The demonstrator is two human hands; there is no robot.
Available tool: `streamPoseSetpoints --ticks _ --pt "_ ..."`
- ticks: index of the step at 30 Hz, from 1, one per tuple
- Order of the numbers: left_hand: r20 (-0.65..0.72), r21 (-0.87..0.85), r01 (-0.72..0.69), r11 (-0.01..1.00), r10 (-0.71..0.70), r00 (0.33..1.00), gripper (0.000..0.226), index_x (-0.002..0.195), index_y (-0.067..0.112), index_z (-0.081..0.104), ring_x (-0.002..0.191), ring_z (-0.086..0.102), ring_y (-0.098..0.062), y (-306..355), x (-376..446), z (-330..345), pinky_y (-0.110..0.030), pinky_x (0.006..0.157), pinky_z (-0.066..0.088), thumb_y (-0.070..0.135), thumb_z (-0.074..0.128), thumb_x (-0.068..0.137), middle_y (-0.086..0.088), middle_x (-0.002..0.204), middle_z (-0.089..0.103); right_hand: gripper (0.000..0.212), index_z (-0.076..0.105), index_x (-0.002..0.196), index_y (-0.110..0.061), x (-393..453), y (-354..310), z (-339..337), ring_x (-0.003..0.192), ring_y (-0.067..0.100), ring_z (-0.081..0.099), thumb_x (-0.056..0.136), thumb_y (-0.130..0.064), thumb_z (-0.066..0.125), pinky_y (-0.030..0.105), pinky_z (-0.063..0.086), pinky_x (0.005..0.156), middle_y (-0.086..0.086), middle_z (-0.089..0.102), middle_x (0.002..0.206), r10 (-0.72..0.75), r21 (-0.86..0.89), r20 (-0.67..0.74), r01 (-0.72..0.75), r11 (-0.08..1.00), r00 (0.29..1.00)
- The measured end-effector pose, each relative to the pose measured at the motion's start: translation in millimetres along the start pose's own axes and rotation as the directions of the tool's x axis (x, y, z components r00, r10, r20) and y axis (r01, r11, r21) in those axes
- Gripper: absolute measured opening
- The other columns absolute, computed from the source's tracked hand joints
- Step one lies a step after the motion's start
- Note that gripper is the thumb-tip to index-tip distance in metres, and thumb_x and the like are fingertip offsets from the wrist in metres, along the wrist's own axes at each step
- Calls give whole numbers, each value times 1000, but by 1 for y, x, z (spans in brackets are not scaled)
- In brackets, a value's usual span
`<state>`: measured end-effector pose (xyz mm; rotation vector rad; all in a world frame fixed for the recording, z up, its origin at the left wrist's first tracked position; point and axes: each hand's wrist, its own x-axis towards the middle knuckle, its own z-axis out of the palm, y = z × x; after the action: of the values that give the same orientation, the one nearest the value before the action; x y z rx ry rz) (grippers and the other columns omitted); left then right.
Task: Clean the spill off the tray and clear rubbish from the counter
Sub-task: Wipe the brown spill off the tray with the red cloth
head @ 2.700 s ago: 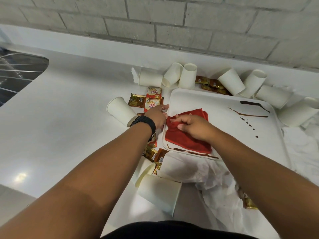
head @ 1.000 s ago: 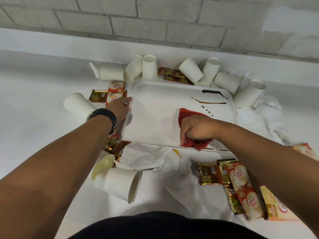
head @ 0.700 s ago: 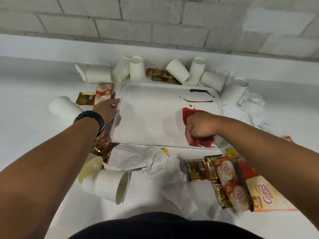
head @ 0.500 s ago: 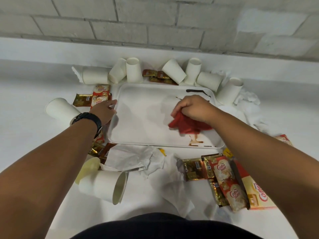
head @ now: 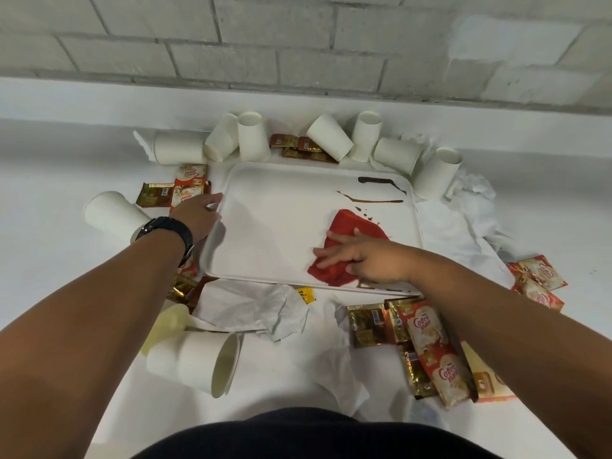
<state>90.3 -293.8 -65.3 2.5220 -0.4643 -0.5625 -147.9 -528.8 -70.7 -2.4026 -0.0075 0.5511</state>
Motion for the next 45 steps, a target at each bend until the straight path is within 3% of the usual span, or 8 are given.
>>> streamPoseSetpoints --ticks 14,19,21,24,27,33,38,45 --pt "-3 59 12 998 -11 1000 46 139 27 46 122 50 -27 4 1 0 -34 98 41 14 47 95 -4 141 50 55 74 105 -16 -57 44 -23 140 1 11 75 23 51 32 -9 115 -21 40 133 27 -88 -53 -31 996 998" --pt "-170 402 -118 908 201 965 45 138 21 45 129 41 -33 23 -8 17 -43 110 34 31 45 94 -13 143 40 53 76 88 -9 -60 28 -31 120 16 54 80 29 40 46 28 116 4 59 124 268 600 -481 91 794 834" --pt "-90 377 -323 868 382 920 56 143 19 37 136 32 -30 42 -22 34 -41 114 27 35 51 91 -10 149 34 47 72 94 -2 -58 18 -43 96 13 67 80 30 40 49 42 105 8 64 117 343 655 -558 147 741 755" --pt "197 416 -457 786 413 889 81 150 21 20 145 15 -25 71 -39 52 -40 118 18 53 57 85 -6 158 17 61 77 89 -36 -49 10 -57 100 33 67 87 17 47 53 48 96 -8 71 103 320 594 -616 158 789 719" --pt "389 468 -467 750 300 871 100 152 17 11 147 8 -22 88 -48 50 -35 118 15 61 62 79 -7 160 8 51 65 110 -43 -33 -4 -57 100 9 65 92 3 51 23 51 90 -16 66 110 232 434 -654 105 895 720" --pt "537 516 -500 696 192 822 113 152 21 2 148 -1 -23 82 -50 47 -35 118 10 59 71 71 -7 160 -6 35 55 131 -36 15 -28 -13 130 13 46 96 -34 52 35 35 109 -9 52 141 105 101 -274 -80 992 956" --pt "523 556 -544 628 245 816 111 152 17 1 147 3 -27 78 -47 53 -36 119 15 55 71 74 -10 160 -5 37 66 121 -23 16 -2 14 143 5 23 93 -2 54 40 3 121 -11 46 145 -64 17 -216 70 997 974" --pt "522 556 -531 640 228 822 112 152 17 -4 147 -1 -29 73 -47 51 -39 118 14 52 71 76 -8 160 -11 57 64 122 -14 -18 27 -3 138 3 19 76 19 56 36 -1 117 -9 43 143 -128 -94 -113 118 989 985"
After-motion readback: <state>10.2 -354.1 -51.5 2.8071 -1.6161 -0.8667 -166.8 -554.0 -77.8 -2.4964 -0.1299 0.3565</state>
